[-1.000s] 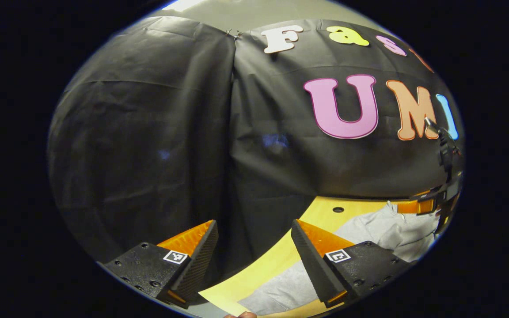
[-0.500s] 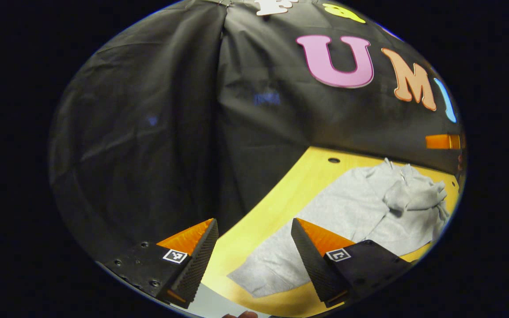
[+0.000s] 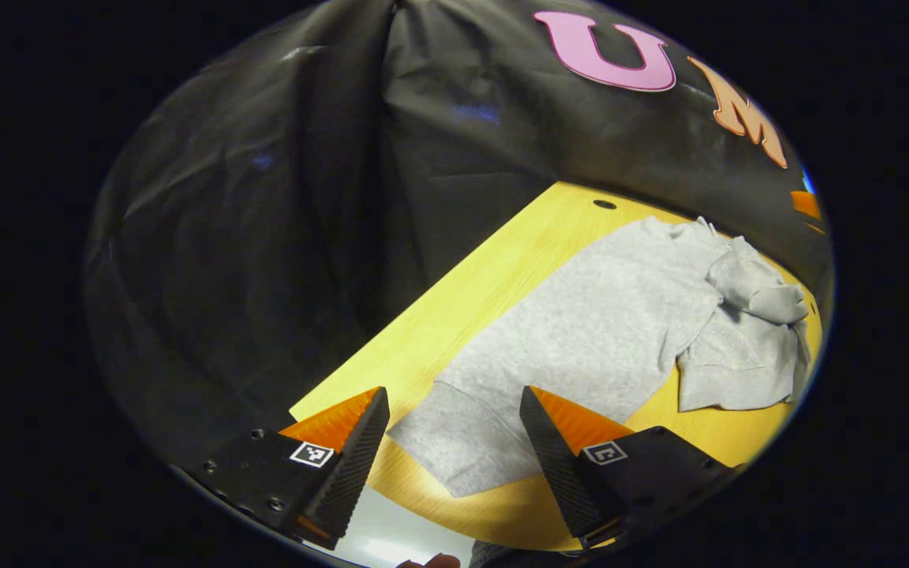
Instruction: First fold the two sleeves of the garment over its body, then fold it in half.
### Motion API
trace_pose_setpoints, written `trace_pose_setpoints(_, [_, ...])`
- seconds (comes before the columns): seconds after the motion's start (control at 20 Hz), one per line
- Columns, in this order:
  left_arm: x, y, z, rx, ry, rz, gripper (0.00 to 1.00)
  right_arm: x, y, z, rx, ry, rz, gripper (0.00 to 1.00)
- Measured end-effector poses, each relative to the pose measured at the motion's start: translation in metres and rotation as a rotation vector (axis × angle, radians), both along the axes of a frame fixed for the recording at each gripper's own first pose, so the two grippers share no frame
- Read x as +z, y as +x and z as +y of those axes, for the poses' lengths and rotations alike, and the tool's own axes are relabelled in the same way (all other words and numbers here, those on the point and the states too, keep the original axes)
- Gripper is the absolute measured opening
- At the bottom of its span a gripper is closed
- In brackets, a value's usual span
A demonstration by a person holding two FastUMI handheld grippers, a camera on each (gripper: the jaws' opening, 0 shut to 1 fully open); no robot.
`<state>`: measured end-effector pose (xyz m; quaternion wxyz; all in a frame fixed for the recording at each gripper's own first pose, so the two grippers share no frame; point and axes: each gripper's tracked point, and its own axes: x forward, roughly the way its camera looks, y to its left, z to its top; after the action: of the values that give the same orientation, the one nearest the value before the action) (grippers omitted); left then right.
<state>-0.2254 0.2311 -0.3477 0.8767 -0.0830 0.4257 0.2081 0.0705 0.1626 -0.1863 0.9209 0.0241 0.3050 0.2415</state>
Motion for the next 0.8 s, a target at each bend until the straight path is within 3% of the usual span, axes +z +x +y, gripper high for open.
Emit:
trace_pose_setpoints(0.1, [-0.006,-0.005,-0.004,-0.003,-0.022,0.021,0.98,0.0,-0.003,-0.001,0.008,-0.004,0.001,0.91])
trace_pose_setpoints(0.15, [-0.005,-0.002,-0.005,-0.004,-0.024,0.002,0.98,0.001,-0.004,0.0,0.013,-0.003,0.001,0.96])
trace_pose_setpoints(0.4, [-0.009,-0.001,-0.005,-0.002,-0.046,-0.018,0.96,0.008,-0.008,-0.002,0.01,0.01,-0.01,0.96])
trace_pose_setpoints(0.5, [-0.007,0.0,-0.009,-0.028,-0.052,-0.013,0.84,0.011,-0.011,-0.003,0.004,0.03,-0.001,0.96])
trace_pose_setpoints(0.55, [-0.01,0.006,-0.015,-0.047,-0.059,-0.01,0.67,0.013,-0.011,-0.004,-0.001,0.033,-0.005,0.96])
trace_pose_setpoints(0.6, [-0.01,0.009,-0.019,-0.061,-0.062,-0.007,0.58,0.015,-0.013,-0.008,-0.003,0.031,-0.012,0.96])
trace_pose_setpoints(0.7, [-0.01,0.01,-0.02,-0.073,-0.056,-0.003,0.25,0.016,-0.015,-0.015,-0.011,0.023,-0.027,0.96])
trace_pose_setpoints(0.75, [-0.01,0.01,-0.021,-0.077,-0.055,-0.006,0.17,0.016,-0.017,-0.021,-0.017,0.021,-0.025,0.96])
trace_pose_setpoints(0.8, [-0.009,0.011,-0.02,-0.078,-0.056,-0.005,0.17,0.014,-0.021,-0.025,-0.024,0.021,-0.021,0.96])
